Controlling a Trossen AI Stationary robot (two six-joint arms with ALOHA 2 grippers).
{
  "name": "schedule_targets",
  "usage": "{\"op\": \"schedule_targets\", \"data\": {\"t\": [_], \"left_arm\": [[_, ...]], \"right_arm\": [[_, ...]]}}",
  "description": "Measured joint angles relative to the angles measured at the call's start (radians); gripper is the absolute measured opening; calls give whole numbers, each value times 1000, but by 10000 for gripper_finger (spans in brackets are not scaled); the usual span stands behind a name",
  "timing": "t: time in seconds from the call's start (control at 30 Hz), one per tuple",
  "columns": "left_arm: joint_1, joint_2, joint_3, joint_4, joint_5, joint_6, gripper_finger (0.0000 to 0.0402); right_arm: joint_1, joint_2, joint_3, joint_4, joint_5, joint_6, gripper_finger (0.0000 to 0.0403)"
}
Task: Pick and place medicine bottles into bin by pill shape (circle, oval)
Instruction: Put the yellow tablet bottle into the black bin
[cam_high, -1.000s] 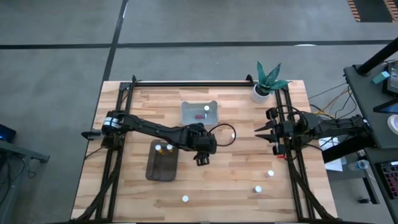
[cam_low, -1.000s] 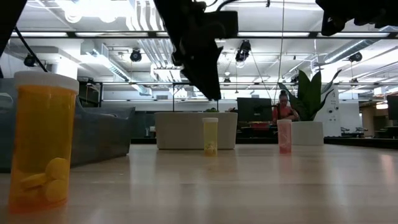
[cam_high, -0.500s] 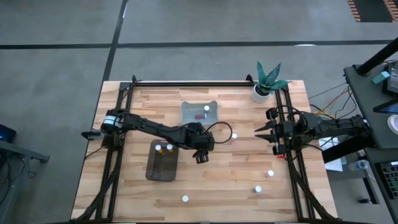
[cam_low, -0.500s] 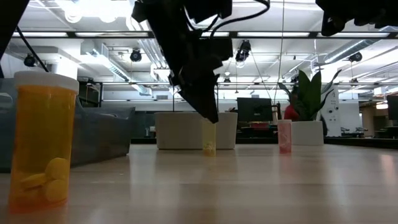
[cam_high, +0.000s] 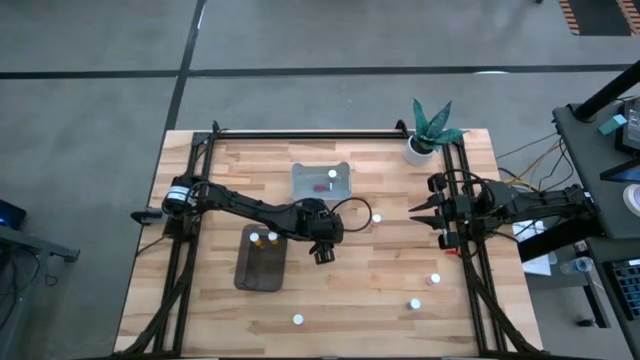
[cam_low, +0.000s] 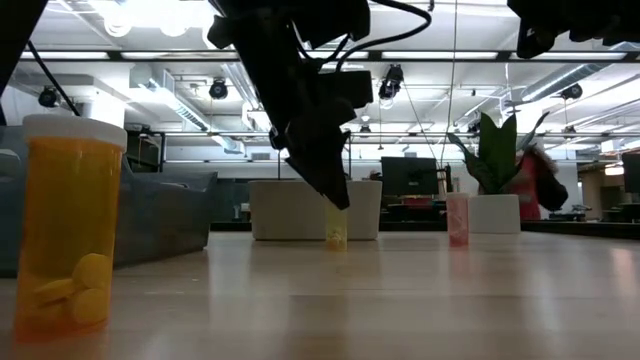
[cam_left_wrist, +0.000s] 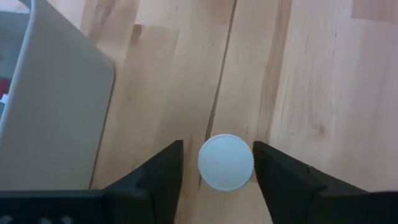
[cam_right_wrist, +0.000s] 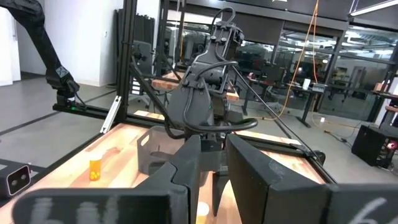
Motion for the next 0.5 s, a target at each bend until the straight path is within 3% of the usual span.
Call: {"op": "schedule_targets", "data": {"t": [0.5], "left_arm": [[-4, 0, 13, -24, 0, -21, 99]], "right_arm": [[0, 0, 0, -4, 0, -1, 68]]}}
